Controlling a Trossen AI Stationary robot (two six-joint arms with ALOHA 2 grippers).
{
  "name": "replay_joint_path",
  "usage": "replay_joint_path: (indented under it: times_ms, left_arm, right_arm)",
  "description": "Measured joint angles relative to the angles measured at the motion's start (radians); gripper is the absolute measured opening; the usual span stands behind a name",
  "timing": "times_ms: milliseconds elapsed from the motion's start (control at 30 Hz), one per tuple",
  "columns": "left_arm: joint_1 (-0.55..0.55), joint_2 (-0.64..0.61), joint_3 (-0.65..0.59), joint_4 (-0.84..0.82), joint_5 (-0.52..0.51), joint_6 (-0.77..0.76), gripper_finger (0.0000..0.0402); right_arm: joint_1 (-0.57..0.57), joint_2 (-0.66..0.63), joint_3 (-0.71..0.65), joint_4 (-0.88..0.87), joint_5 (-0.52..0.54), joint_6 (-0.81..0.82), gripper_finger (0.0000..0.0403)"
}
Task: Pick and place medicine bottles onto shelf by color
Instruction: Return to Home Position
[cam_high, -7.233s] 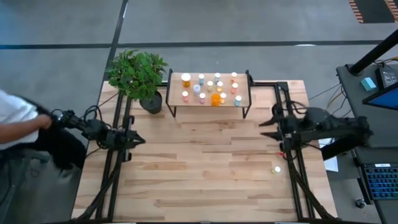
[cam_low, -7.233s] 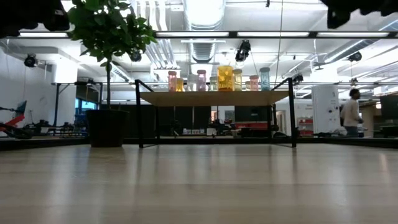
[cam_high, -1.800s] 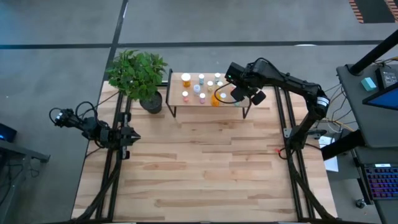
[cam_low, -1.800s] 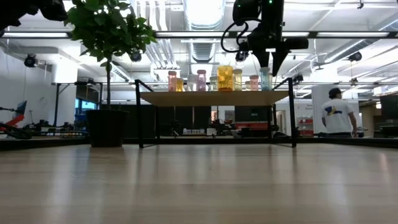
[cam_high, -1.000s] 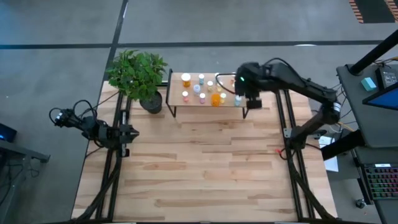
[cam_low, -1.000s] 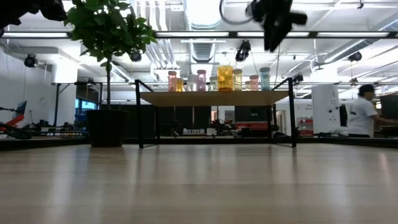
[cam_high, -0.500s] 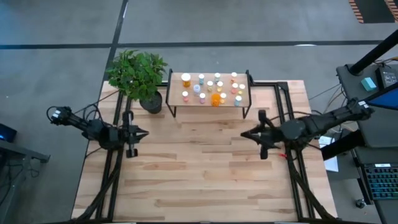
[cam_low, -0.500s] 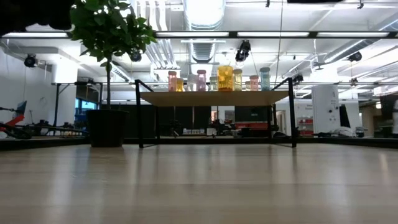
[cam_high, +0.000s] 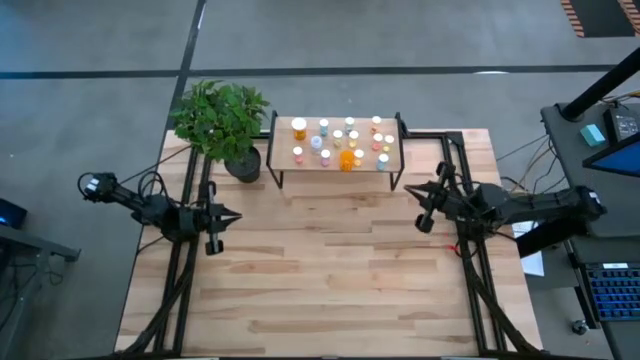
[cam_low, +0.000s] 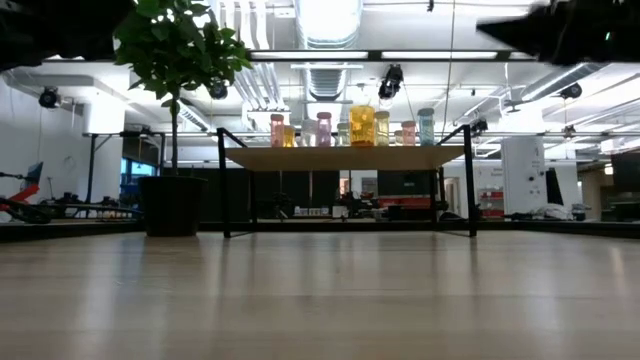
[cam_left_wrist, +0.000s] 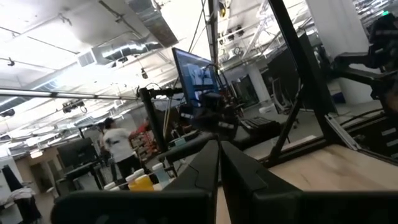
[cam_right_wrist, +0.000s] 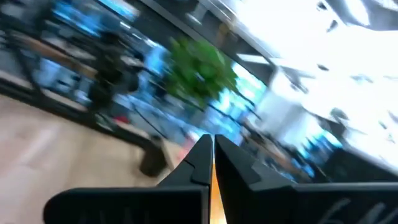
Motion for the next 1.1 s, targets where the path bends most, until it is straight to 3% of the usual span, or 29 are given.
replay_joint_path:
  times_ms: [167,333,433,600,700,800,933,1100]
  left_arm:
    - [0.0,0.002,0.0,-0.002,0.0,0.0,0.0]
    - [0.0,0.002,0.0,-0.002,-0.001,-0.001,0.0]
    - [0.0,0.002,0.0,-0.002,-0.001,-0.001,0.0]
    - [0.0,0.002,0.0,-0.002,-0.002,-0.001,0.0]
    - [-0.001,0.003,0.0,-0.002,-0.002,-0.001,0.0]
    - [-0.001,0.007,0.0,-0.003,-0.002,-0.001,0.0]
    - [0.0,0.016,0.0,-0.003,-0.003,-0.001,0.0]
    - [0.0,0.026,0.001,-0.011,-0.003,-0.001,0.0]
  right_arm:
    - [-0.018,-0.004,-0.091,0.0,0.203,0.029,0.0009]
    - [-0.018,0.002,-0.143,-0.058,0.246,0.002,0.0009]
    - [-0.017,-0.031,-0.132,-0.115,0.34,-0.047,0.0009]
    - [-0.075,-0.178,-0.142,-0.259,-0.063,0.087,0.0023]
    - [-0.074,-0.285,-0.146,-0.364,-0.191,0.123,0.0033]
    - [-0.076,-0.373,-0.146,-0.48,-0.248,0.247,0.004]
    - [-0.075,-0.371,-0.146,-0.509,-0.255,0.396,0.0046]
    - [-0.075,-0.372,-0.146,-0.507,-0.253,0.468,0.0044]
